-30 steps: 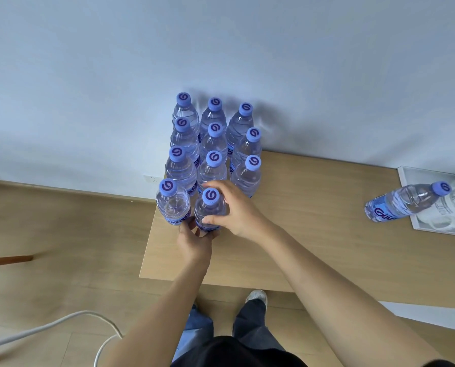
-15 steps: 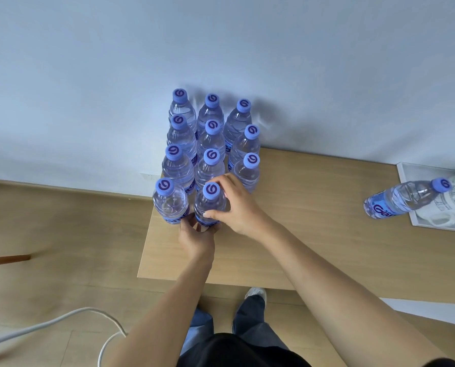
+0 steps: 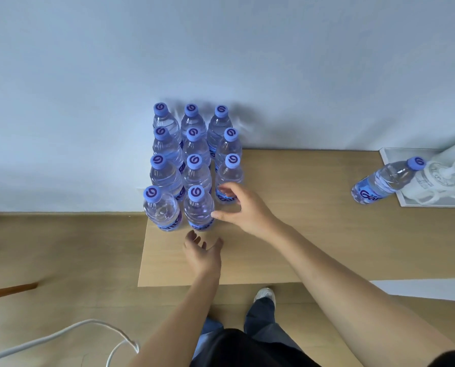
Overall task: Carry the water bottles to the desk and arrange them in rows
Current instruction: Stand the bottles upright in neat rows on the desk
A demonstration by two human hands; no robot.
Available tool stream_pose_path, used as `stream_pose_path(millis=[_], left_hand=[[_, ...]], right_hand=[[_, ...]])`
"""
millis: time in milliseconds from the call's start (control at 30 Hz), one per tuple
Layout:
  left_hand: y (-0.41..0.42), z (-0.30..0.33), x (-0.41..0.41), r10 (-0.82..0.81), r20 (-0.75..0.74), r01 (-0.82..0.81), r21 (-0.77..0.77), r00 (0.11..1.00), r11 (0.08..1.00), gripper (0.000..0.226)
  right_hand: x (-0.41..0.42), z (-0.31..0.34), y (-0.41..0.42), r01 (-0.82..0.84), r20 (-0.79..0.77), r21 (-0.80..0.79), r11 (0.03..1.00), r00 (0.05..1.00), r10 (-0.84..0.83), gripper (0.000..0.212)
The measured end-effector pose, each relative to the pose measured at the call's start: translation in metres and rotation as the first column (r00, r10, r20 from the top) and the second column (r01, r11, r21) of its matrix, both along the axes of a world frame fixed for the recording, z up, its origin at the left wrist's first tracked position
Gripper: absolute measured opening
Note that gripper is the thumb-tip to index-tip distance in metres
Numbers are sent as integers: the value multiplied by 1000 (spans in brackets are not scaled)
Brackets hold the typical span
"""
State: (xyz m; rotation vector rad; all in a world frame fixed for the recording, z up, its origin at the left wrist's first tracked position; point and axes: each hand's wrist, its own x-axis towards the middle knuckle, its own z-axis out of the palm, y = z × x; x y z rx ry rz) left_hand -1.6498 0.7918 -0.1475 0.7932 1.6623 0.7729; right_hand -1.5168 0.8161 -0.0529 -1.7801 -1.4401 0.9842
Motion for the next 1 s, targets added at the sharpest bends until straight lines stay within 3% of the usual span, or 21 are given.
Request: stream_pose_path(millis=[233, 567, 867, 1000], left_hand=[[-17, 16, 54, -221, 67, 222, -3, 973, 975, 64], [-19, 59, 183, -610, 115, 594, 146, 784, 791, 58], [-20, 87, 296, -742, 33, 715, 242, 669, 656, 55], [-21, 84, 318, -758, -3, 736, 238, 653, 633, 53]], right_hand=[[60, 16, -32, 272, -88, -2, 962, 959, -271, 54], [188, 60, -75, 532, -80, 112, 839, 847, -526, 49], [310, 79, -103, 651, -75, 209, 730, 755, -652, 42], [343, 59, -108, 671, -35, 146, 727, 738, -674, 47]])
